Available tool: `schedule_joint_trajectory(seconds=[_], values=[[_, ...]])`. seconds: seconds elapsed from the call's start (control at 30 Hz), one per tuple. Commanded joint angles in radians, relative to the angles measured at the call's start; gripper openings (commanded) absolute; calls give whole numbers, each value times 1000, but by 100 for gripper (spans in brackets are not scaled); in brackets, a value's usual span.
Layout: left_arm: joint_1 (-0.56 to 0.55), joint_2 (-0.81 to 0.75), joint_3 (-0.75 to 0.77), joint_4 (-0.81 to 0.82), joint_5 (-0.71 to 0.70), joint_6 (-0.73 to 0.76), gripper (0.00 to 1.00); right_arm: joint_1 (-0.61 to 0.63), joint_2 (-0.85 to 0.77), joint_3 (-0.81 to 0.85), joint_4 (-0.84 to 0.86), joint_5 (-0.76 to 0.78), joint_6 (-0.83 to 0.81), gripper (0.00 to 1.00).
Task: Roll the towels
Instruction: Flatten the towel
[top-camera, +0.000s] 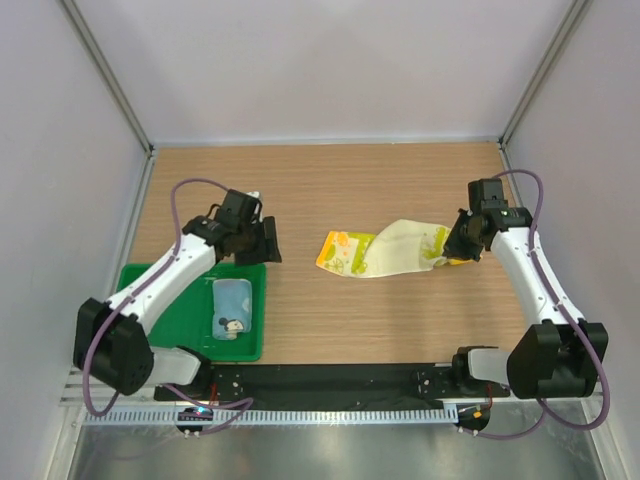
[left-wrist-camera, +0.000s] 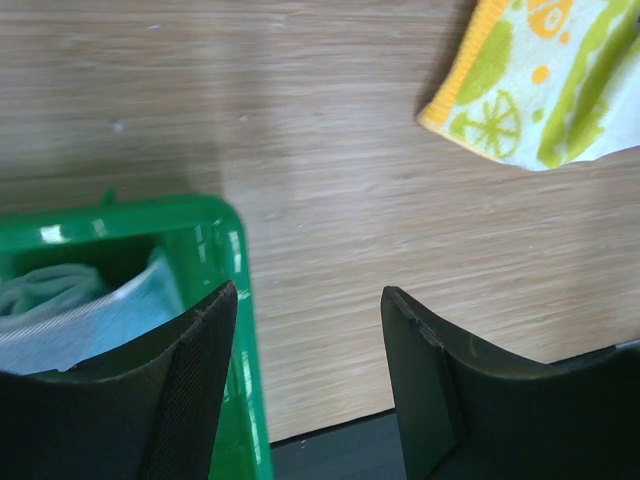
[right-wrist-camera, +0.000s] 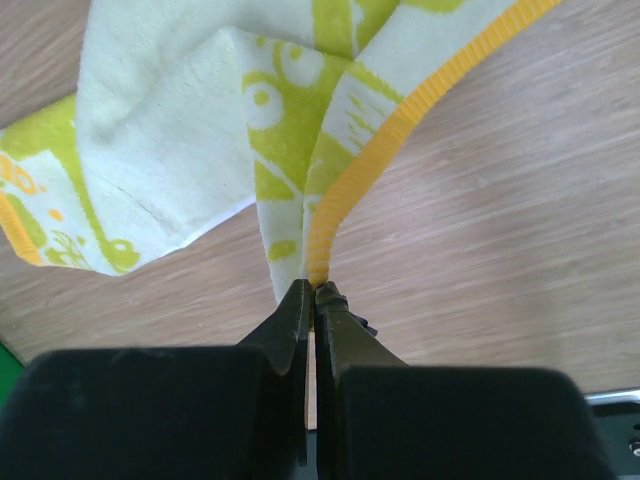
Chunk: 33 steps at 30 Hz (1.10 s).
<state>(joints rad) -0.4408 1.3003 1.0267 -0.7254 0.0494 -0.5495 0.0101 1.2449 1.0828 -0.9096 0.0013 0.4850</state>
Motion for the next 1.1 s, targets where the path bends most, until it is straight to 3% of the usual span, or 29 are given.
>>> schedule_joint_trajectory(seconds=[0.0,0.5,1.07], values=[[-50,80,73,105,105,-49,60,2,-41,14,15,-18,-2,1],[-182,496,222,193,69,-90,57,2,-36,-32,34,-40,-31,1],[-202,632,286,225,-26,-112,56,4,-41,-61,54,-63,-48,1]])
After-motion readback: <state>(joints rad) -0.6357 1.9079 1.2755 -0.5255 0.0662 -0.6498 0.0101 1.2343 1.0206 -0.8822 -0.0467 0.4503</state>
